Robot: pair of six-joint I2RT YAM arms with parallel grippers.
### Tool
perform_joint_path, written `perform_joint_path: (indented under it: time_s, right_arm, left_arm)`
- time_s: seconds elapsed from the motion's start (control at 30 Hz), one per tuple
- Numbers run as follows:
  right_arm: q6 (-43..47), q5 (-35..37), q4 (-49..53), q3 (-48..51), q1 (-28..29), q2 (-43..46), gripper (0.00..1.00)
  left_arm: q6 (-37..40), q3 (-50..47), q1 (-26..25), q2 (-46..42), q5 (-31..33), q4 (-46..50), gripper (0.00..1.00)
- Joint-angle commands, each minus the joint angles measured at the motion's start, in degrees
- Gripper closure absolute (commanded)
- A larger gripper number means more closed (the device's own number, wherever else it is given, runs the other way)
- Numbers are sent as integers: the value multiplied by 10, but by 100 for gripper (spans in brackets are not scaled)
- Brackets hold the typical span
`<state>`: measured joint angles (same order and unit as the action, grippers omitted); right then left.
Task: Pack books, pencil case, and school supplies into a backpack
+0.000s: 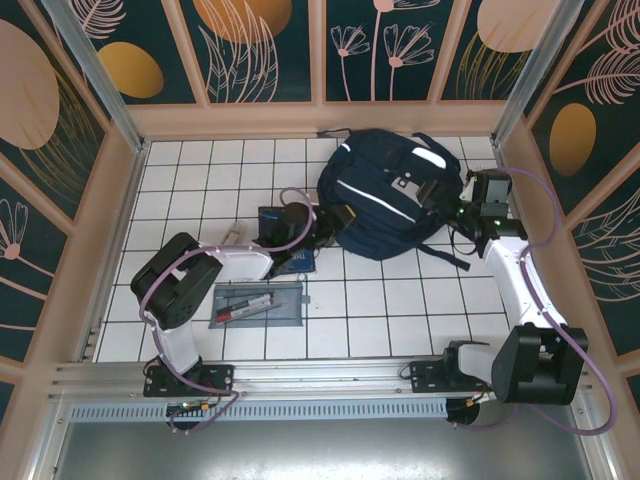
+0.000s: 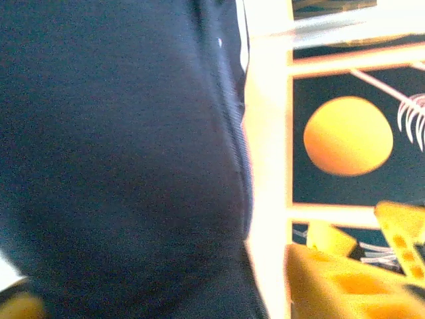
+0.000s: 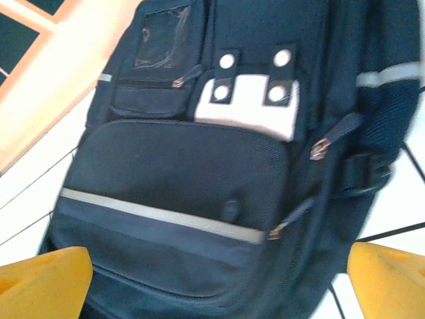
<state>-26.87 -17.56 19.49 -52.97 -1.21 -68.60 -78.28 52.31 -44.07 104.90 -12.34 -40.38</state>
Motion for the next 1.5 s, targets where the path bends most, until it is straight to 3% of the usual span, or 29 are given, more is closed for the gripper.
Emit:
perform_joint_path:
  time_s: [0.0,0.17,0.3,0.53,0.67,0.8,1.07,1.23,1.47]
  right_arm:
    - [-30,-31,-32,7,21,3,1]
    - [-69,12,-44,7,135,-13,7]
    - [-112,58,-79,6,240,-42,16]
    - [-158,82,-129,-55,380,-166,30]
    - [-167,90,-125,-119,436,-269,36]
    - [-177,109,-122,-168,459,-352,39]
    - [-182,197,-60,-233,464,-454,44]
    - [-173,234,-12,-263,467,-492,49]
    - [-152,327,90,-282,481,-507,47]
  left_arm:
    - [24,22,-16,-29,15,8,1]
    - [165,-13,-14,-136,144,206,1]
    - [218,-62,16,-210,214,278,1]
    - [291,-111,103,-257,248,314,1]
    - [317,-113,148,-222,205,298,2]
    - [319,-119,194,-177,134,272,8]
    - [351,-116,226,-101,80,253,20]
    - [368,-104,227,-70,62,266,61]
    - [376,-105,229,-35,88,287,65]
